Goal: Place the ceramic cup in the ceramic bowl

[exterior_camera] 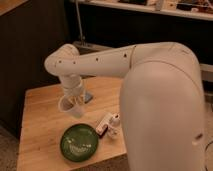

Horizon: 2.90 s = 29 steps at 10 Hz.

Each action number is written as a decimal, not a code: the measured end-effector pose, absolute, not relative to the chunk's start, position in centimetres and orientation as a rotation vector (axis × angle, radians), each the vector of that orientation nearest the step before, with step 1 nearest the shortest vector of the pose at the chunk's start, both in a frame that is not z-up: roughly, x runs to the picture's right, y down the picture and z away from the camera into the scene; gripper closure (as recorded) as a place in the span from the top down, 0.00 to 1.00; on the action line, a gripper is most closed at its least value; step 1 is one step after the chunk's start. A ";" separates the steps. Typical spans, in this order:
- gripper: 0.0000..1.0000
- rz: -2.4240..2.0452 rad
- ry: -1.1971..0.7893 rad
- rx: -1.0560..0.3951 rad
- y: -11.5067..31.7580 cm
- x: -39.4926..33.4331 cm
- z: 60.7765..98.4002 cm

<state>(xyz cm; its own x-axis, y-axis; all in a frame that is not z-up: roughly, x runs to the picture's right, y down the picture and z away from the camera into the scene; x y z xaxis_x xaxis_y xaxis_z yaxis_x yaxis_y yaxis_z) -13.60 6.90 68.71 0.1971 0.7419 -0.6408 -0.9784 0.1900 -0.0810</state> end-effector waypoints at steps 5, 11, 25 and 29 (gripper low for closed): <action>0.00 1.474 0.448 -0.710 12.7 -11.6 63.6; 0.01 1.484 0.377 -0.886 17.8 -10.8 69.1; 0.80 1.229 0.540 -0.975 19.5 -13.0 70.7; 0.80 1.188 0.491 -0.845 17.8 -13.9 69.6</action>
